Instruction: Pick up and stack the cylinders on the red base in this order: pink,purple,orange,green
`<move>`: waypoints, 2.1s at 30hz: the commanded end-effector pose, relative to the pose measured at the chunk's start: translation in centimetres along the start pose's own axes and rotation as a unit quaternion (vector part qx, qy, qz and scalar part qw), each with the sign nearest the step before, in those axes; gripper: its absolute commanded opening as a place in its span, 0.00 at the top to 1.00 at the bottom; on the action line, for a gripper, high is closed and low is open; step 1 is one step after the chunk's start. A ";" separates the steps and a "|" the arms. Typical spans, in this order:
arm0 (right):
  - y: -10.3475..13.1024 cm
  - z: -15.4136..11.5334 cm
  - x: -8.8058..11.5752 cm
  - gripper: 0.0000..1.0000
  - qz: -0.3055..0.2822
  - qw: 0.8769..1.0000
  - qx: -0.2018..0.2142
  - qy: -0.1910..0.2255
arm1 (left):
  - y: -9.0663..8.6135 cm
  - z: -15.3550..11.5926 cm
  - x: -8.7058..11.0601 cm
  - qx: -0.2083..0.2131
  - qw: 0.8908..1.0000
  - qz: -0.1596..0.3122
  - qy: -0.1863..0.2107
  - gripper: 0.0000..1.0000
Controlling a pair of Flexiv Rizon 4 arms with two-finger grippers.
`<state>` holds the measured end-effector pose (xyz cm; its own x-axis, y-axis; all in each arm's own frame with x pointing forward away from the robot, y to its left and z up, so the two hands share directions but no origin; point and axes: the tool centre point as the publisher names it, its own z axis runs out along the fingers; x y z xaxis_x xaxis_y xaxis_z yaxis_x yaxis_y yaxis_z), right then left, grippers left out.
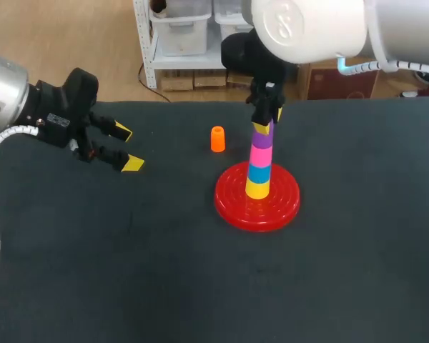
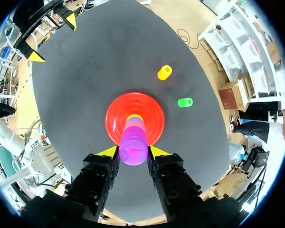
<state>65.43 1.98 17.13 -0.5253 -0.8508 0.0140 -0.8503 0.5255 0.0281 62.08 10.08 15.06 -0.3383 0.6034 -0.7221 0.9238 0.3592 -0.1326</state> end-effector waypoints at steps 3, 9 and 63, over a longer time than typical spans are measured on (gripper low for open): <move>0.2 0.7 -0.9 0.68 -0.009 1.000 0.003 0.002 | 0.1 0.1 0.0 0.000 1.000 0.000 0.000 0.00; 0.6 -2.3 -0.9 0.00 -0.029 0.999 0.017 -0.022 | 0.1 0.1 0.0 0.000 1.000 0.000 0.000 0.00; -10.0 13.4 -17.6 0.00 0.079 0.996 -0.014 0.037 | 0.1 0.1 0.0 0.000 1.000 0.000 0.000 0.00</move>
<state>81.24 11.11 3.56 -0.6529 -0.7511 -0.0977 -0.7564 0.6534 0.0320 62.08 10.08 15.06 -0.3383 0.6034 -0.7221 0.9238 0.3592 -0.1326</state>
